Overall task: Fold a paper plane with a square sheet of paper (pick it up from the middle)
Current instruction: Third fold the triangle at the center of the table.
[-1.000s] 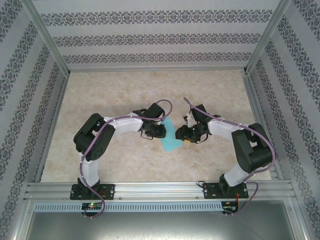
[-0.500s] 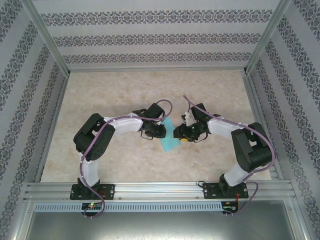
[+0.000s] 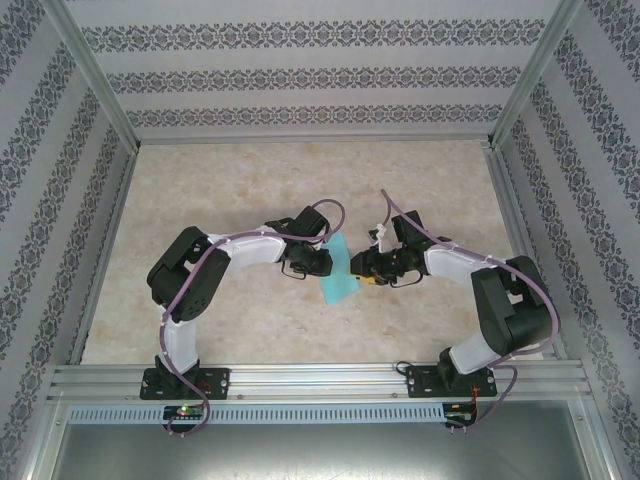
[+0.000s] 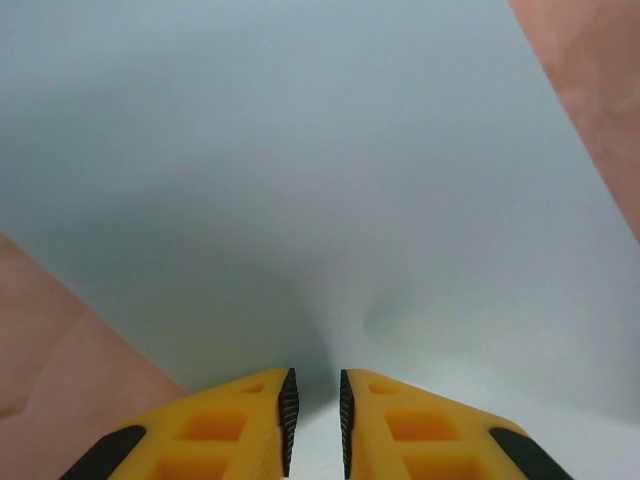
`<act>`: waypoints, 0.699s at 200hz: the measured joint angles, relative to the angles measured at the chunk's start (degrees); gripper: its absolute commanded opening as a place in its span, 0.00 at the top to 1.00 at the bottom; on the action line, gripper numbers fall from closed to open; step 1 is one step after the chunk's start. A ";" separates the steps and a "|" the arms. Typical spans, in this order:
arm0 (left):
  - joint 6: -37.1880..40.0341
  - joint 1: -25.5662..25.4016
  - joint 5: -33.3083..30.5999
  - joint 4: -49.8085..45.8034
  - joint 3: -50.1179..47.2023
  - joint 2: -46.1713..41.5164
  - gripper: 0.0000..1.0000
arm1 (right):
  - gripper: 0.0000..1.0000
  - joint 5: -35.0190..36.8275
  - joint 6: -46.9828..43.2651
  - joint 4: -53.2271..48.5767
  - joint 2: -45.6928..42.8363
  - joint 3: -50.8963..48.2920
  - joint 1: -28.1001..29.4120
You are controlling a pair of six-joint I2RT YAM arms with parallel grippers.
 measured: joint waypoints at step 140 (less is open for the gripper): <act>0.63 0.02 0.20 -0.02 -0.02 0.00 0.76 | 0.75 -1.88 1.86 2.05 -0.90 -3.89 0.00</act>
